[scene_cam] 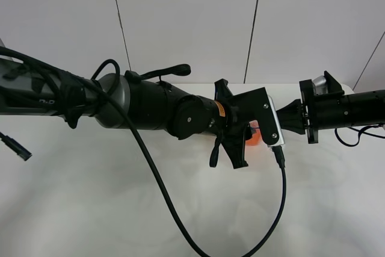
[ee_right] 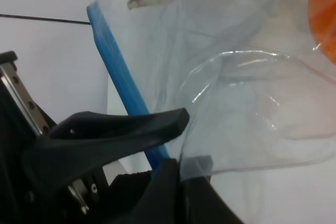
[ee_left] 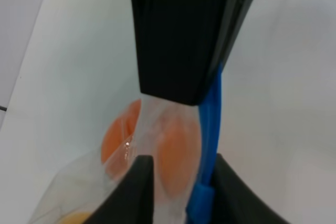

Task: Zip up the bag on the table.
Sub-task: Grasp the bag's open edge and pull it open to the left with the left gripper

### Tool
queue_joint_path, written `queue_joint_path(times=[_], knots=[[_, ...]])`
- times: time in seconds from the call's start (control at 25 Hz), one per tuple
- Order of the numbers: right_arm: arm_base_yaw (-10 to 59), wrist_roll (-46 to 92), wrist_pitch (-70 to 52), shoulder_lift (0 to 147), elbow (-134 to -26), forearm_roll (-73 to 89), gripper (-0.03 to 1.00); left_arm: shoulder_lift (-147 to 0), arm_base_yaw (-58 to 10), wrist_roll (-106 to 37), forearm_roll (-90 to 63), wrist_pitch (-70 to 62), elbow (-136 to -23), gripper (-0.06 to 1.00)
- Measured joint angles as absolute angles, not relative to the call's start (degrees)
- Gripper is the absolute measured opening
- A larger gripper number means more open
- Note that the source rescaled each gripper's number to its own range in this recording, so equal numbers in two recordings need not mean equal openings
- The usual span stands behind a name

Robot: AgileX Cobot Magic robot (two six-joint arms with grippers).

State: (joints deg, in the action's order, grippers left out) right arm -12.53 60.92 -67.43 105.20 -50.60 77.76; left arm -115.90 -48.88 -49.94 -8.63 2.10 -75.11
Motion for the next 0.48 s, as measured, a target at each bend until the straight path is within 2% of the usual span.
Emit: queue_joint_path(times=[0.16,0.48], knots=[[-12.5,60.9,-67.1,105.2,-50.6,77.6,0.00,-115.9,-48.9,-49.6,-8.6,2.1,-75.1,0.48],[-12.5,60.9,-66.3,105.2,-50.6,77.4,0.00,-115.9,-48.9,-47.9,-8.6,2.5,-75.1,0.47]])
